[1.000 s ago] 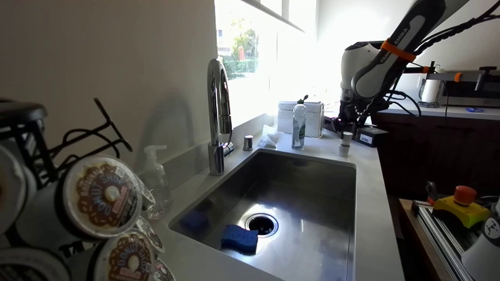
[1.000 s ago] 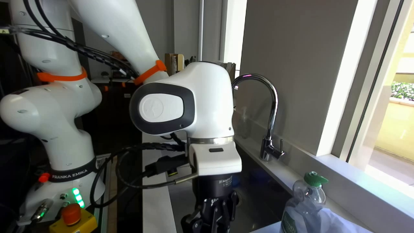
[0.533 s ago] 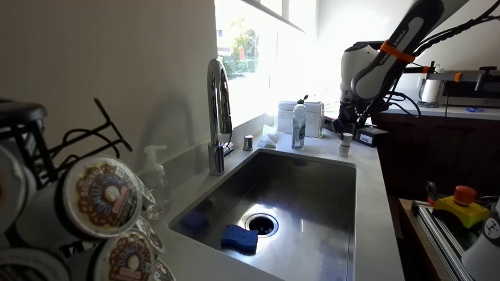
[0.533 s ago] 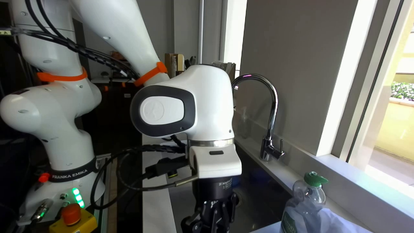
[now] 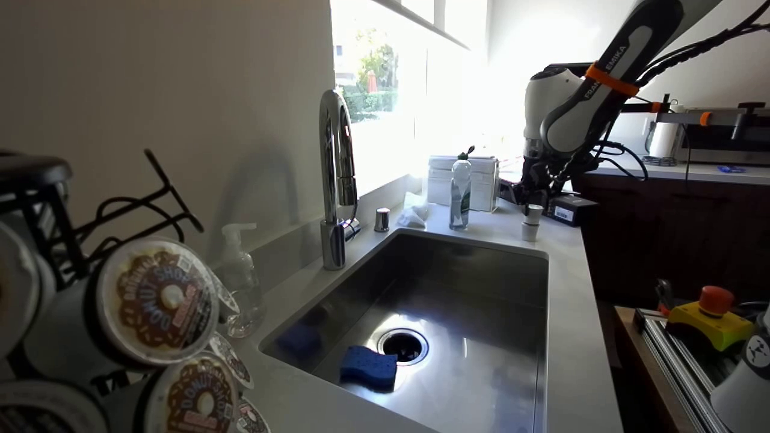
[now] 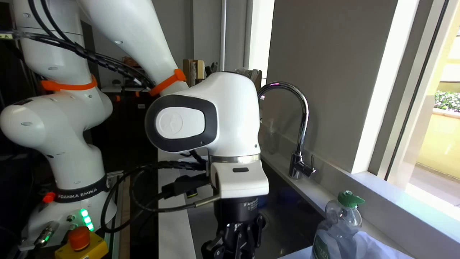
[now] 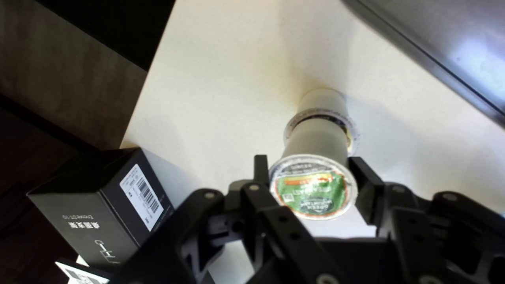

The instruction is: Put the white object on the rack on top of the other white object

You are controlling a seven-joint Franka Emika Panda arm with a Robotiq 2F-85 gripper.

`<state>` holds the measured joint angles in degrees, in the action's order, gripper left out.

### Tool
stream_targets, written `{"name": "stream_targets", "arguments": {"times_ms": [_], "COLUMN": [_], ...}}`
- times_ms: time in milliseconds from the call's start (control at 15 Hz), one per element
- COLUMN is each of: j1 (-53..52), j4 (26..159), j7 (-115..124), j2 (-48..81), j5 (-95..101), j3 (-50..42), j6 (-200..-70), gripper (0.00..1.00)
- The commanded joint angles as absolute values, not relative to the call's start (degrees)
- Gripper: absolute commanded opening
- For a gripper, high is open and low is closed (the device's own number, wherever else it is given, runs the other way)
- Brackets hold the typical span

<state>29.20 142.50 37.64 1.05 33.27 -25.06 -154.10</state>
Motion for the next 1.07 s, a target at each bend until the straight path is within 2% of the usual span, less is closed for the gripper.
{"name": "stream_targets", "arguments": {"times_ms": [0, 67, 133, 333, 1000], "j1": [28.2, 28.2, 28.2, 28.2, 28.0], "j4": [142.7, 142.6, 142.6, 142.7, 143.0], "j7": [39.8, 39.9, 40.1, 40.2, 39.8], "j2": [1.9, 1.9, 1.9, 1.9, 0.5], "j5": [34.8, 34.8, 34.8, 34.6, 33.8], "j3": [-26.3, -26.3, -26.3, -26.3, -26.2], "j6": [-156.1, -156.0, -156.0, -156.1, -155.7], "gripper": [0.27, 0.6, 0.79, 0.99, 1.0]}}
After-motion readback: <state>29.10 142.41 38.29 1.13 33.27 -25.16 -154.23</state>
